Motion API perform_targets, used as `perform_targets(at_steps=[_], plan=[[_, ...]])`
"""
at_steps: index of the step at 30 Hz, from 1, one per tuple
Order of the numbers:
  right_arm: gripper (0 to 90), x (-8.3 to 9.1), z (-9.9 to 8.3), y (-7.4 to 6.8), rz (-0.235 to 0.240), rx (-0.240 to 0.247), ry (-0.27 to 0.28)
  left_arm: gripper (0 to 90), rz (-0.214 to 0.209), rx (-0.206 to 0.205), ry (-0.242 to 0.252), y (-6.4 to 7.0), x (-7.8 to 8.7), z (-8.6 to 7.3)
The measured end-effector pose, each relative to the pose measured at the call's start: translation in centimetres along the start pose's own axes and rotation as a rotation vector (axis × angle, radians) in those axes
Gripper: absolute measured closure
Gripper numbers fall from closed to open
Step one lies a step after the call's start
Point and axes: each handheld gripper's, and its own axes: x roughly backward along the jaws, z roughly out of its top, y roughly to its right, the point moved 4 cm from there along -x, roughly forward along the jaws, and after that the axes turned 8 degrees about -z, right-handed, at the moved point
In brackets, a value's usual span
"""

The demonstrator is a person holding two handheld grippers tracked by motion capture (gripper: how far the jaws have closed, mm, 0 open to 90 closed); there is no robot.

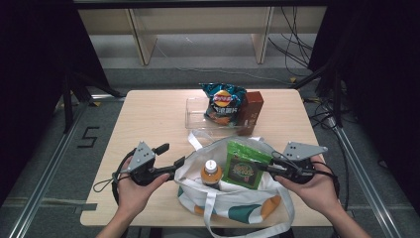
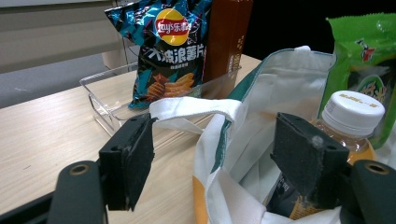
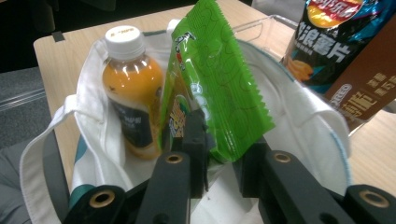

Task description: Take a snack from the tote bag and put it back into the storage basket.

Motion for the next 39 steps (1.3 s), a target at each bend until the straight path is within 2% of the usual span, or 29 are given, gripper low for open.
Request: perform_targets(at_steps=[1,5,7,8,9,10,11,12,13,14,15,16,17,18,19,20,21,22,23,24,26,30,31,33,35,37,38,39], plan=[[78.1,0.1,0.1,0.0,-0.011,-0.02,0.009,28.9,0.001,0.0,0.001,0.0,0.0,0.0],[78.2,0.4,0.7,0.5,-0.02,-0.009,0.031,28.9,0.002,0.002,0.0,0.0,0.0,0.0],[78.2,0.6,0.9,0.7,-0.019,-0.013,0.03,28.9,0.001,0.001,0.0,0.0,0.0,0.0],[78.2,0.6,1.1,0.6,-0.027,-0.029,0.043,28.9,0.001,0.002,0.002,0.0,0.0,0.0],[78.2,0.7,1.3,0.9,-0.031,-0.011,0.048,28.9,0.001,0.001,0.002,0.0,0.0,0.0],[78.2,0.9,1.4,0.9,-0.029,-0.021,0.044,28.9,0.001,0.001,0.002,0.0,0.0,0.0],[78.2,1.0,1.5,1.2,-0.03,-0.006,0.05,28.9,0.002,0.002,0.0,0.0,0.0,0.0],[78.2,1.1,1.7,1.1,-0.035,-0.027,0.051,28.9,0.002,0.001,-0.001,0.0,0.0,0.0],[78.2,1.1,1.9,1.2,-0.042,-0.027,0.066,28.9,0.001,0.002,-0.002,0.0,0.0,0.0],[78.2,1.3,2.0,1.3,-0.037,-0.018,0.055,28.9,0.001,0.0,-0.002,0.0,0.0,0.0],[78.2,1.2,2.1,1.4,-0.053,-0.024,0.079,28.9,0.001,0.0,-0.002,0.0,0.0,0.0],[78.2,1.3,2.2,1.5,-0.043,-0.01,0.066,28.9,0.001,0.0,0.0,0.0,0.0,0.0],[78.2,1.2,2.4,1.5,-0.058,-0.032,0.08,28.9,0.002,0.002,0.001,0.0,0.0,0.0],[78.2,1.3,2.5,1.6,-0.052,-0.013,0.078,28.9,0.002,0.002,0.002,0.0,0.0,0.0],[78.2,1.4,2.5,1.6,-0.047,-0.024,0.067,28.9,0.002,0.002,0.002,0.0,0.0,0.0],[78.2,1.2,2.7,1.5,-0.059,-0.018,0.094,28.9,0.002,0.001,0.0,0.0,0.0,0.0],[78.2,1.2,2.8,1.6,-0.068,-0.019,0.09,28.9,0.002,0.002,0.001,0.0,0.0,0.0],[78.2,1.4,3.0,1.6,-0.048,-0.01,0.08,28.9,0.002,0.002,0.001,0.0,0.0,0.0],[78.2,1.4,3.0,1.4,-0.045,-0.021,0.08,28.9,0.002,0.001,0.001,0.0,0.0,0.0],[78.2,1.3,3.2,1.5,-0.05,-0.007,0.094,28.9,-0.005,0.001,0.01,0.0,0.0,0.0],[78.2,1.3,3.5,1.5,-0.058,-0.009,0.105,28.9,0.003,0.0,0.004,0.0,0.1,0.0],[78.2,1.4,3.6,1.6,-0.061,-0.028,0.095,28.9,0.001,0.002,0.003,0.0,0.0,0.0],[78.2,1.4,3.7,1.8,-0.065,-0.009,0.102,28.9,0.0,0.002,0.003,0.0,0.0,0.0],[78.3,1.2,3.8,1.7,-0.062,-0.022,0.118,28.9,-0.001,0.0,0.001,0.0,0.0,0.0],[78.2,1.3,3.8,1.8,-0.054,-0.017,0.103,28.9,-0.001,0.0,0.002,0.0,-0.1,0.0],[78.2,1.3,4.0,1.8,-0.058,-0.017,0.112,28.9,-0.001,0.001,0.002,0.0,0.0,0.0],[78.3,1.3,4.1,1.7,-0.063,-0.032,0.117,28.9,-0.001,0.001,0.002,0.0,0.0,0.0],[78.3,1.3,4.2,1.9,-0.072,-0.008,0.126,28.9,-0.001,0.001,0.002,0.0,0.0,0.0]])
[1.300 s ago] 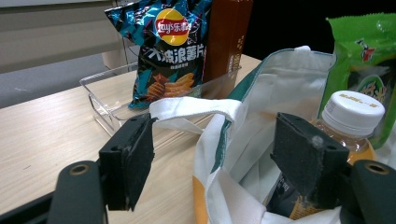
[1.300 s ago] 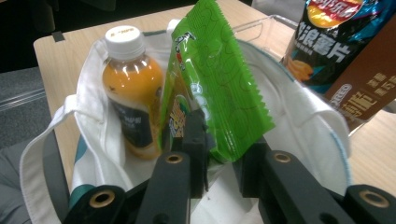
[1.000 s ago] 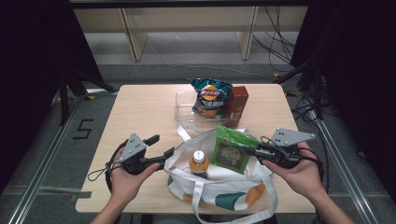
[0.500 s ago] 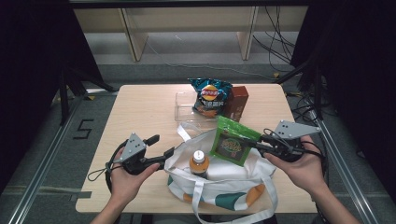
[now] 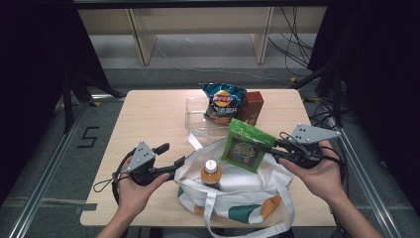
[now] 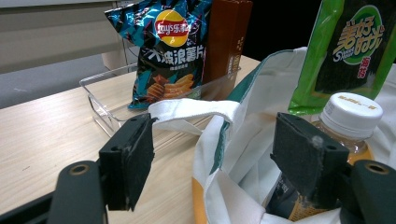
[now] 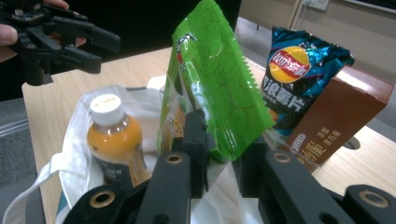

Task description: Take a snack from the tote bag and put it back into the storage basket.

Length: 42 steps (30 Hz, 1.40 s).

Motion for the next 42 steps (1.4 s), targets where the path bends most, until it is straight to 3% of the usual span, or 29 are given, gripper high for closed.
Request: perform_targets(at_steps=[6,13,14,19,21,23,24,28,31,32,33,34,37,38,40,42], plan=[[78.3,-0.1,0.3,-0.1,0.006,-0.022,0.003,28.9,0.002,0.002,0.003,0.0,0.0,0.0],[78.3,-0.3,0.8,0.2,0.014,-0.006,0.003,28.9,-0.001,-0.003,-0.002,0.0,0.0,0.0],[78.3,-0.3,0.9,0.1,0.015,-0.022,-0.001,28.9,-0.001,-0.003,0.0,0.0,0.0,0.0],[78.3,-0.7,1.2,0.3,0.002,0.003,0.017,28.9,0.003,0.002,0.001,0.0,0.1,0.0],[78.3,-0.5,1.3,0.0,0.018,-0.022,0.011,28.9,0.002,0.0,0.002,0.0,0.1,0.0],[78.3,-0.5,1.6,0.3,0.002,0.001,0.018,28.9,-0.004,0.001,0.01,0.0,0.0,0.0],[78.3,-0.4,1.6,0.3,0.017,-0.005,0.019,28.9,-0.004,0.002,0.011,0.0,0.0,0.0],[78.3,-0.4,2.1,0.5,-0.005,-0.001,0.037,28.9,-0.004,0.0,0.011,0.0,0.0,0.1],[78.3,-0.3,2.4,0.5,0.014,-0.01,0.033,28.9,0.003,-0.002,0.004,0.0,0.1,0.1],[78.3,-0.4,2.5,0.7,-0.015,0.008,0.047,28.9,0.003,-0.002,0.004,0.0,0.1,0.1],[78.3,-0.4,2.5,0.7,-0.016,-0.007,0.042,28.9,0.003,-0.002,0.003,0.0,0.1,0.0],[78.3,-0.3,2.6,0.6,0.012,-0.01,0.035,28.9,0.003,-0.002,0.002,0.0,0.1,0.0],[78.3,-0.4,2.8,0.8,-0.02,-0.006,0.045,28.9,0.002,-0.003,0.003,0.0,0.1,0.0],[78.3,-0.3,3.0,1.0,0.001,0.024,0.051,28.9,0.002,-0.003,0.003,0.0,0.1,0.1],[78.3,-0.3,3.1,0.9,-0.014,-0.003,0.045,28.9,0.002,-0.004,0.002,0.0,0.1,0.0],[78.4,-0.4,3.3,1.1,-0.019,0.006,0.05,28.9,0.005,-0.004,-0.002,0.0,0.2,0.0]])
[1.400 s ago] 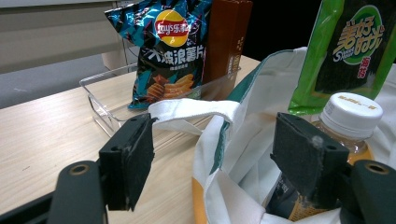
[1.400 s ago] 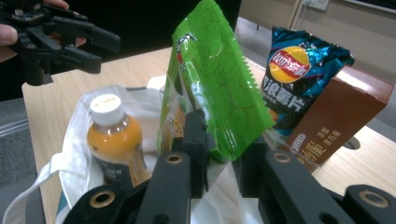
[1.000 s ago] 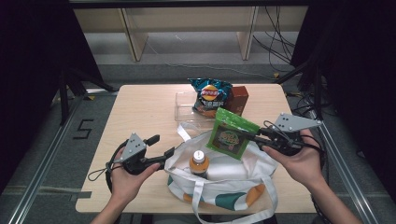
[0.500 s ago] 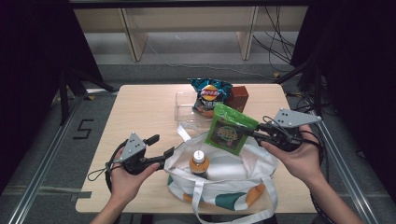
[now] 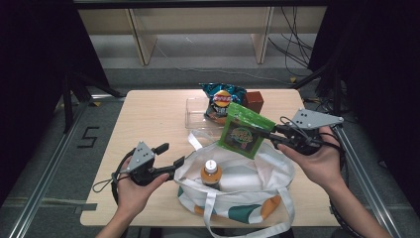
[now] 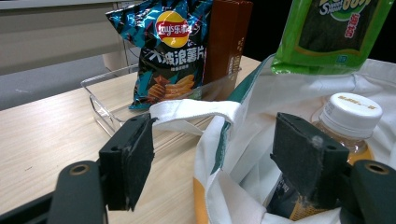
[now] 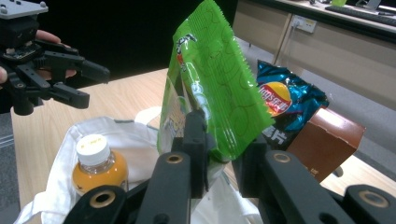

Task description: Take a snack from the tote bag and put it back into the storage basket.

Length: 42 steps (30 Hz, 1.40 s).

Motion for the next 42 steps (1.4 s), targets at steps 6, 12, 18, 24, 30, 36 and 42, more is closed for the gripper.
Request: perform_targets(at_steps=[6,12,18,24,30,36,42], plan=[[78.3,-0.1,0.3,0.3,-0.007,-0.001,-0.006,28.9,-0.003,0.002,0.004,0.0,-0.1,0.0],[78.4,-0.3,0.7,0.6,0.001,-0.006,-0.003,28.9,-0.002,-0.002,0.007,0.0,0.0,0.1],[78.3,-0.4,1.0,0.9,-0.011,0.007,0.005,28.9,-0.003,-0.002,0.007,-0.1,0.1,0.1],[78.3,-0.6,1.2,1.0,-0.028,-0.006,0.009,28.9,-0.002,-0.001,0.008,-0.1,0.1,0.1],[78.3,-0.7,1.5,1.4,-0.033,0.01,0.014,28.9,-0.003,-0.001,0.007,0.0,0.1,0.1],[78.3,-0.8,1.7,1.7,-0.039,0.013,0.01,28.9,0.0,0.003,0.009,-0.1,0.1,0.1],[78.2,-1.1,2.1,2.0,-0.041,0.014,0.011,28.9,-0.004,-0.001,0.007,0.0,0.0,0.1]])
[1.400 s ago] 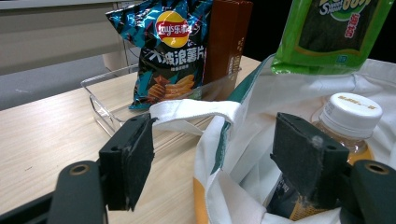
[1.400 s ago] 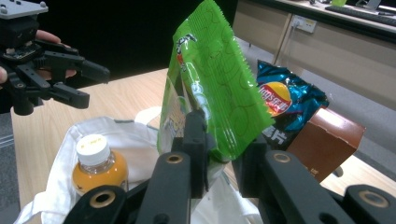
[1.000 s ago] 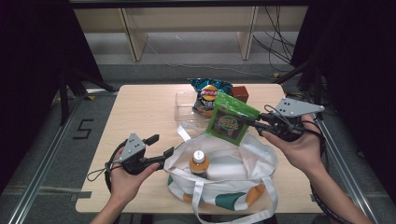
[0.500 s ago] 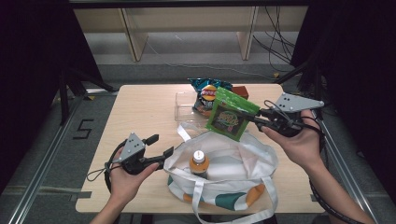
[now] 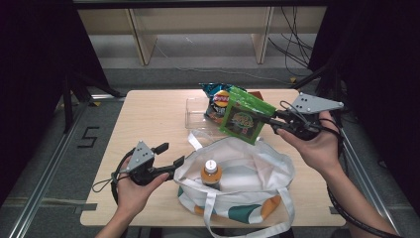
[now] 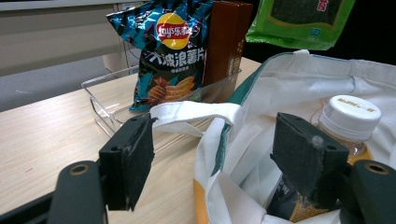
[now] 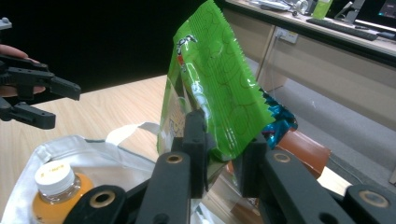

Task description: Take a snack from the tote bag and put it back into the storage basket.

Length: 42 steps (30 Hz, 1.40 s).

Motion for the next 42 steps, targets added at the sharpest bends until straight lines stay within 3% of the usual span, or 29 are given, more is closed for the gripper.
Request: perform_targets(at_steps=[4,5,6,11,12,13,16,17,20,23,27,29,31,36,37,42], plan=[[78.2,-0.2,0.2,0.2,-0.008,0.002,-0.001,28.9,0.002,0.002,0.001,0.0,0.0,0.0],[78.2,-0.4,0.3,0.4,-0.03,0.012,0.02,28.9,0.002,0.002,0.001,0.0,0.0,0.0],[78.3,-0.4,0.3,0.2,-0.026,-0.011,0.011,28.9,0.001,0.001,0.0,0.0,0.0,0.0],[78.3,-0.7,0.6,0.7,-0.021,0.009,0.017,28.9,-0.001,0.0,0.001,0.0,0.0,0.0],[78.2,-0.8,0.5,0.5,-0.017,-0.017,0.002,28.9,0.0,0.001,0.002,0.0,0.0,0.0],[78.2,-0.9,0.6,0.8,-0.035,0.01,0.02,28.9,0.001,0.001,0.002,0.0,0.1,0.0],[78.3,-1.1,0.6,0.8,-0.019,-0.012,0.006,28.9,0.002,0.004,0.0,0.0,0.1,0.0],[78.2,-1.2,0.7,1.0,-0.032,0.016,0.018,28.9,0.002,0.004,0.001,0.0,0.1,0.0],[78.2,-1.5,0.7,1.0,-0.032,-0.007,0.008,28.9,-0.004,0.007,0.011,0.0,0.0,0.0],[78.2,-1.8,0.9,1.4,-0.04,0.016,0.021,28.9,0.002,0.005,0.004,0.0,0.1,0.0],[78.2,-2.2,1.1,1.3,-0.039,-0.008,0.015,28.9,0.001,0.003,0.001,0.0,0.0,0.0],[78.3,-2.5,1.1,1.7,-0.053,0.018,0.019,28.9,0.0,0.002,0.001,0.0,0.0,0.0],[78.3,-2.8,1.1,1.5,-0.044,-0.01,0.01,28.9,0.002,0.004,0.002,0.0,0.1,0.0],[78.2,-3.6,1.1,2.0,-0.061,0.021,0.017,28.9,0.004,0.004,0.004,-0.1,0.1,0.0],[78.3,-3.7,1.0,1.9,-0.047,-0.008,0.003,28.9,-0.003,0.006,0.011,-0.1,0.0,0.0],[78.3,-4.4,1.0,2.3,-0.065,0.01,0.014,28.8,0.003,0.003,0.004,0.0,0.1,0.0]])
